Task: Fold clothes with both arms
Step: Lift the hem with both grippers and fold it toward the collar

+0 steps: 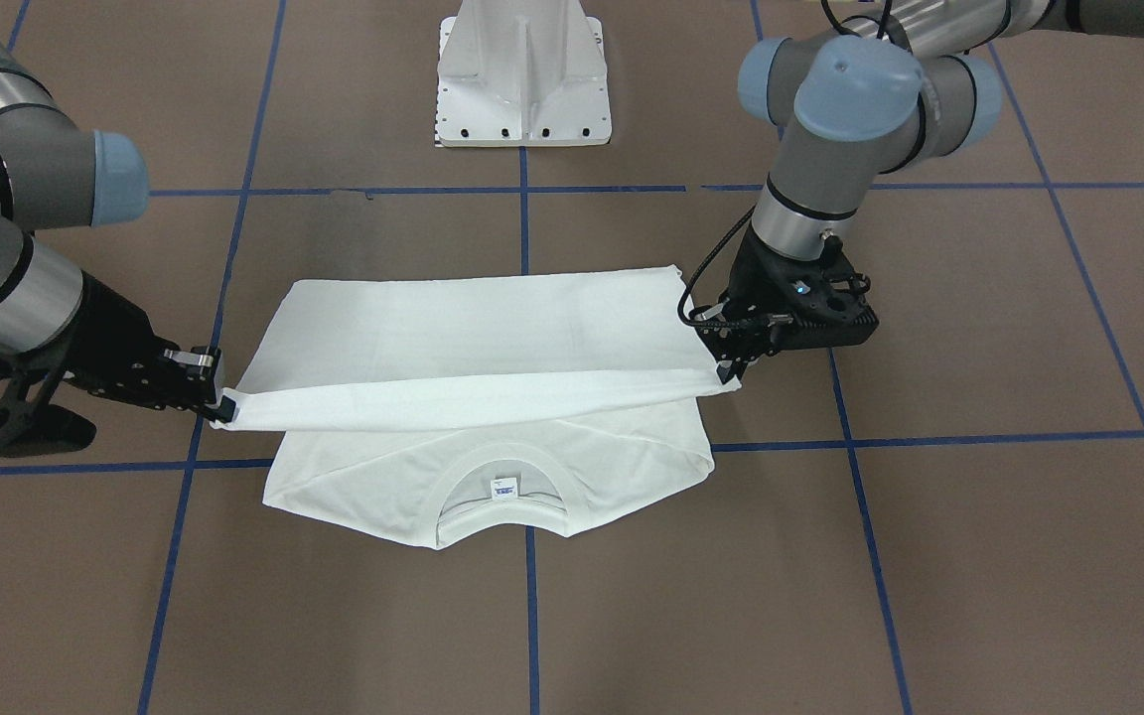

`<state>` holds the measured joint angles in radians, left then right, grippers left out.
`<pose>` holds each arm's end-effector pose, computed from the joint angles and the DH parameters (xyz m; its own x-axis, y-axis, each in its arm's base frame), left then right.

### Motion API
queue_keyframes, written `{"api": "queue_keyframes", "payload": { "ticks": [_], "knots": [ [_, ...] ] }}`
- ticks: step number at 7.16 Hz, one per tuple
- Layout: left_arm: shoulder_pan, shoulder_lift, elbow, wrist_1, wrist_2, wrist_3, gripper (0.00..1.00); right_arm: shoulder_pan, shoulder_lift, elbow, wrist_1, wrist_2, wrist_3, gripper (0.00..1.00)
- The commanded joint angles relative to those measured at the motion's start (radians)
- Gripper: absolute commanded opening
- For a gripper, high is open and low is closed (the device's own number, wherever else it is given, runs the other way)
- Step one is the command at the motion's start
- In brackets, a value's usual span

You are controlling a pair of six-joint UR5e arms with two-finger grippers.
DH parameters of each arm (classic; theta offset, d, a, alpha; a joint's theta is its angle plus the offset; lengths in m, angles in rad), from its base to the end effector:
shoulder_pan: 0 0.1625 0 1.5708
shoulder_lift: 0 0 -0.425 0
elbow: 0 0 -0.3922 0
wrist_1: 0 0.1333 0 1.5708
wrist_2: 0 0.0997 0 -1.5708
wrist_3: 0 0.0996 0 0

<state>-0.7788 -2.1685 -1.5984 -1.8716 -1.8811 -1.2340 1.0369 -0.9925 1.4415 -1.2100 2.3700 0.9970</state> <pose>0.4209 -0.5599 0.2616 0.5673 -0.1178 -0.8150 0.3260 0.9410 0.0910 -0.3053 -0.6381 0.3239 0.4772 0.0634 0.8765 -0.0918 0.9955 -0.0221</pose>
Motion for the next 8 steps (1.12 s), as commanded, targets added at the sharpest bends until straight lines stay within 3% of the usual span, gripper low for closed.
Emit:
{"api": "queue_keyframes", "payload": {
  "ticks": [1, 8],
  "knots": [
    [0.000, -0.013, 0.084, -0.067, 0.002, 0.001, 0.00, -0.006, 0.045, -0.098, 0.001, -0.002, -0.029, 0.00],
    [0.001, -0.045, 0.123, -0.081, 0.003, -0.009, 0.00, -0.044, 0.055, -0.109, 0.006, -0.015, -0.037, 0.00]
  ]
}}
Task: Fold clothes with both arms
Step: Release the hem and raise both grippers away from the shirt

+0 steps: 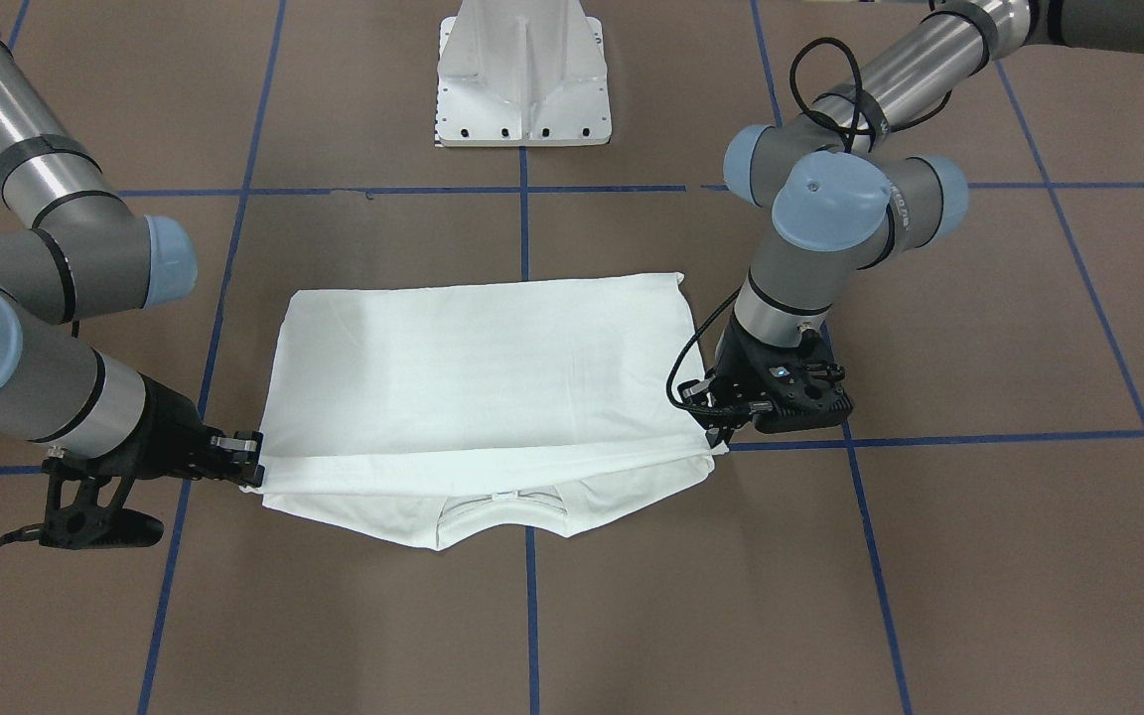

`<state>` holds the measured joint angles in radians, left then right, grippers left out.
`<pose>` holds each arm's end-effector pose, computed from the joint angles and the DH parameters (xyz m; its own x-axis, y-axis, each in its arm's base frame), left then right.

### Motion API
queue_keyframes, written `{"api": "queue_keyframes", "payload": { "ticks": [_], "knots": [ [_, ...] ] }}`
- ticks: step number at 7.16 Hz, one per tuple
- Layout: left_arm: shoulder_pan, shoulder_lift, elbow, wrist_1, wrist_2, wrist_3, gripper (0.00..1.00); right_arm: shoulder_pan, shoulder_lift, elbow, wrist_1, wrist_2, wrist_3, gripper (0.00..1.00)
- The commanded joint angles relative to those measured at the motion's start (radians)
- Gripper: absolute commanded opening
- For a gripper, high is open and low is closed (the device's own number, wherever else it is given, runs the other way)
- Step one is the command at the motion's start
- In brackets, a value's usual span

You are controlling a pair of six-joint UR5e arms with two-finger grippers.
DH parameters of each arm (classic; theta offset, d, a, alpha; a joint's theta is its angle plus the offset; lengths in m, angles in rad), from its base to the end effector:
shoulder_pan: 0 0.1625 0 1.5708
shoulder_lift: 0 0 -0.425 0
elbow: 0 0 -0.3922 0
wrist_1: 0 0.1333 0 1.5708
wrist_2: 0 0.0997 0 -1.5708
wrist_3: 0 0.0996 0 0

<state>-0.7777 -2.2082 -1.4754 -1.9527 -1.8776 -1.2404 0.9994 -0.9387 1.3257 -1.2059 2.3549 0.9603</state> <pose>0.4440 -0.5821 0.2794 0.5675 -0.1248 -0.8139 0.3309 0.9397 0.0867 -0.3447 -0.6525 0.3408 0.5155 0.0513 0.8553 -0.0478 0.9984 -0.0311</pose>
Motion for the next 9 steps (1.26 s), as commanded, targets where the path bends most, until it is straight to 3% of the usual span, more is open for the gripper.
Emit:
{"api": "queue_keyframes", "payload": {
  "ticks": [1, 2, 3, 6, 9],
  "knots": [
    [0.003, -0.008, -0.002, 0.000, 0.000, 0.005, 0.00, -0.008, 0.003, 0.007, 0.003, 0.000, 0.000, 0.11],
    [0.005, -0.008, -0.002, 0.000, 0.002, 0.007, 0.24, -0.027, 0.000, 0.010, 0.018, -0.011, 0.000, 0.97],
    [0.006, -0.001, -0.002, 0.003, 0.005, 0.009, 0.99, -0.037, -0.015, 0.007, 0.082, -0.038, 0.003, 1.00],
    [0.000, 0.005, -0.014, 0.012, 0.006, 0.010, 1.00, -0.033, -0.044, 0.045, 0.094, -0.028, 0.008, 1.00],
    [-0.006, 0.076, -0.176, 0.102, 0.003, 0.012, 1.00, -0.033, -0.258, 0.313, 0.080, -0.028, 0.085, 1.00]
  ]
}}
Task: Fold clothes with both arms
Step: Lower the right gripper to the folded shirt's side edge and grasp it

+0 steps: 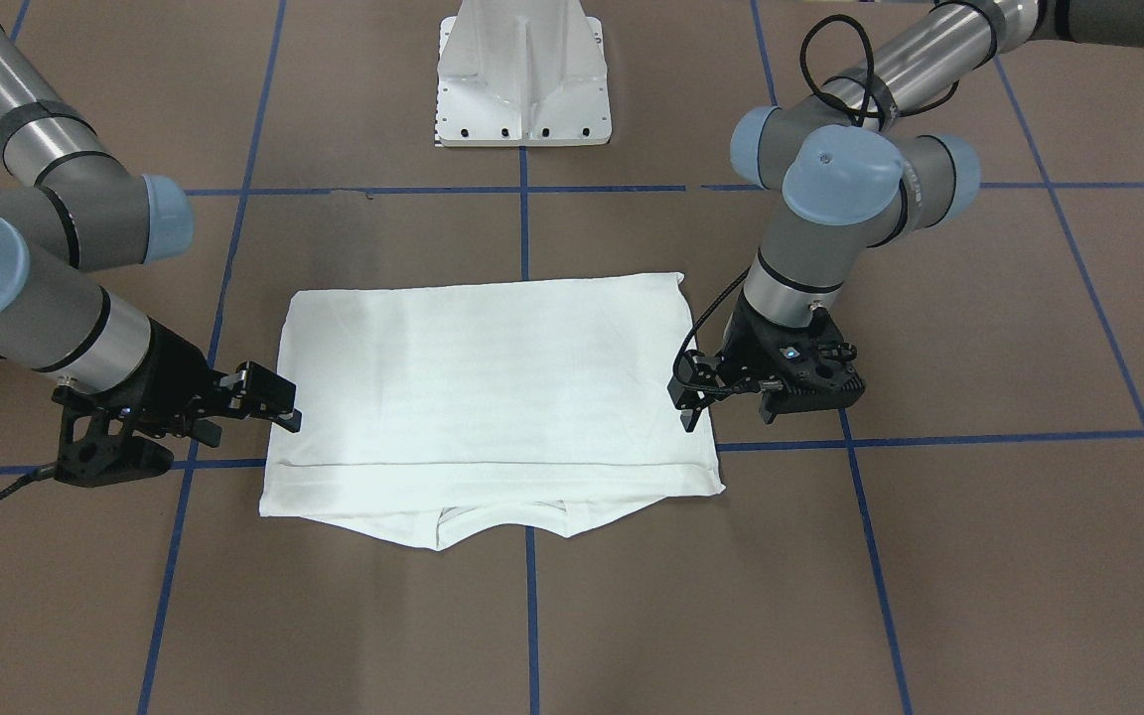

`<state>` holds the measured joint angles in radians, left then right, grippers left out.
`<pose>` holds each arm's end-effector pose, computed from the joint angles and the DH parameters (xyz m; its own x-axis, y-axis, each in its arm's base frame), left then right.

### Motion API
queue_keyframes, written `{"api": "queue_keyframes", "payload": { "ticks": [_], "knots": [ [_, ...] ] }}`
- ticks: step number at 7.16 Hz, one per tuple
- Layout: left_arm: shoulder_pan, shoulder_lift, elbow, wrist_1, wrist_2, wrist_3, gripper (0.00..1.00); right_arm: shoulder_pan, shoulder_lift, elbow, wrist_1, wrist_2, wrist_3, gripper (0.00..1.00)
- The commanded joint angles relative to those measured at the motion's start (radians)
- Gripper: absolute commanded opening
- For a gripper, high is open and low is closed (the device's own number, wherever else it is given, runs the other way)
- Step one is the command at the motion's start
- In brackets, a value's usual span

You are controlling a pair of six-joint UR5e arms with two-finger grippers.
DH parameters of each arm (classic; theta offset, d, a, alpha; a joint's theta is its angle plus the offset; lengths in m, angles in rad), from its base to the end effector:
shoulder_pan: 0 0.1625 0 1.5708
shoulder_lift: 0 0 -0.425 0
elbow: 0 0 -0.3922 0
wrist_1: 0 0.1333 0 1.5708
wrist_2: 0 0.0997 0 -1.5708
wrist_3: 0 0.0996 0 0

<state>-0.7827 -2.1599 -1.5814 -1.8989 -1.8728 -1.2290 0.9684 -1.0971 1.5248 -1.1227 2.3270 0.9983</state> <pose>0.4202 -0.5642 0.2717 0.5696 -0.1152 -0.8138 0.3328 0.9376 0.1002 -0.3262 -0.5891 0.3478 0.4680 -0.0150 0.8836 -0.0563 0.9973 0.0467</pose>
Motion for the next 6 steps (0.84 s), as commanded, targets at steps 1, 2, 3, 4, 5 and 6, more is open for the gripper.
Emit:
{"api": "queue_keyframes", "payload": {
  "ticks": [1, 2, 3, 4, 5, 6],
  "knots": [
    [0.000, 0.041, -0.109, 0.072, -0.002, 0.000, 1.00, -0.016, -0.165, 0.186, -0.003, -0.006, 0.095, 1.00],
    [0.000, 0.049, -0.129, 0.073, 0.000, 0.000, 1.00, -0.064, -0.226, 0.234, -0.002, -0.041, 0.143, 1.00],
    [0.000, 0.048, -0.143, 0.084, 0.001, -0.003, 1.00, -0.141, -0.272, 0.267, -0.002, -0.108, 0.166, 1.00],
    [0.003, 0.048, -0.170, 0.118, 0.001, -0.003, 1.00, -0.224, -0.270, 0.264, -0.002, -0.182, 0.242, 0.99],
    [0.003, 0.046, -0.175, 0.123, 0.001, -0.003, 1.00, -0.275, -0.264, 0.259, -0.002, -0.233, 0.253, 0.97],
    [0.005, 0.045, -0.175, 0.123, 0.001, -0.003, 1.00, -0.292, -0.264, 0.259, -0.002, -0.235, 0.255, 0.86]
  ]
}}
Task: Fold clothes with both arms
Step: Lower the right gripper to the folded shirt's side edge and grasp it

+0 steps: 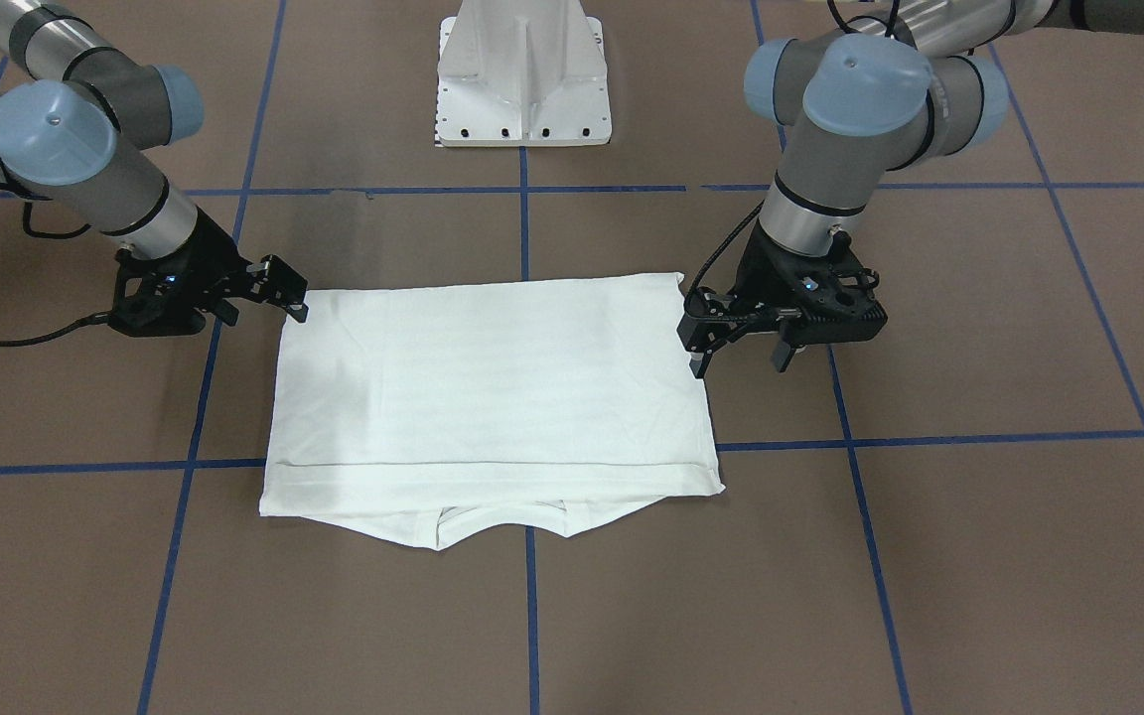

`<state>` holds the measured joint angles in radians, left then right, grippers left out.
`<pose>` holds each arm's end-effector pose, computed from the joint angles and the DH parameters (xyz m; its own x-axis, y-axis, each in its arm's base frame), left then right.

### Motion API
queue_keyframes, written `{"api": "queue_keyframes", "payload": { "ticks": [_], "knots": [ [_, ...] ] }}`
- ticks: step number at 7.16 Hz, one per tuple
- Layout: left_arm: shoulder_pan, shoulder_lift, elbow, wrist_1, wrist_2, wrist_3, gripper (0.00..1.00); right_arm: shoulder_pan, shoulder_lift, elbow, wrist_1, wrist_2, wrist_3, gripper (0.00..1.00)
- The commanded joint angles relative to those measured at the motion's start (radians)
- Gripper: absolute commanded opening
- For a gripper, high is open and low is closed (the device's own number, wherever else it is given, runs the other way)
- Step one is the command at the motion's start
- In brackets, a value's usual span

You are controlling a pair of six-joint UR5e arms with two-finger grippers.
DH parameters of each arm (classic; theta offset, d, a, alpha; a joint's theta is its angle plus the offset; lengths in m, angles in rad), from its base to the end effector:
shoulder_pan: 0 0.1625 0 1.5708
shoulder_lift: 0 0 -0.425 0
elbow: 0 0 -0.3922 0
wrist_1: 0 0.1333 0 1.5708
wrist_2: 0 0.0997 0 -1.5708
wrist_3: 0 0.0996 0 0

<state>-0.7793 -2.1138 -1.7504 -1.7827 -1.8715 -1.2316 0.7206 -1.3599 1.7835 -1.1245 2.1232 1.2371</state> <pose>0.3891 -0.5303 0.2433 0.5656 -0.1120 -0.8170 0.3325 0.9376 0.1016 -0.3790 -0.4407 0.3954 0.5431 0.1059 0.8329 -0.0873 0.9938 -0.0694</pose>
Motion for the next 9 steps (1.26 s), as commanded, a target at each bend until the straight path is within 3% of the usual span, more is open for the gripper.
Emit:
{"api": "queue_keyframes", "payload": {
  "ticks": [1, 2, 3, 4, 5, 9],
  "knots": [
    [0.002, -0.002, -0.006, 0.006, 0.000, 0.000, 1.00, -0.070, 0.001, -0.004, 0.000, -0.035, 0.016, 0.77],
    [0.002, -0.002, -0.006, 0.006, 0.000, 0.000, 1.00, -0.079, 0.001, -0.004, 0.000, -0.035, 0.016, 0.69],
    [0.002, -0.005, -0.006, 0.006, 0.000, 0.000, 1.00, -0.082, 0.002, -0.004, 0.000, -0.032, 0.016, 0.53],
    [0.002, 0.000, -0.006, 0.005, 0.000, 0.001, 1.00, -0.079, -0.002, -0.003, 0.002, -0.028, 0.013, 0.13],
    [0.002, 0.000, -0.004, 0.003, 0.000, 0.001, 1.00, -0.073, -0.004, 0.008, 0.003, -0.025, 0.013, 0.00],
    [0.002, 0.002, 0.005, 0.000, 0.000, 0.001, 1.00, -0.061, -0.028, 0.028, 0.003, -0.022, 0.010, 0.00]
  ]
}}
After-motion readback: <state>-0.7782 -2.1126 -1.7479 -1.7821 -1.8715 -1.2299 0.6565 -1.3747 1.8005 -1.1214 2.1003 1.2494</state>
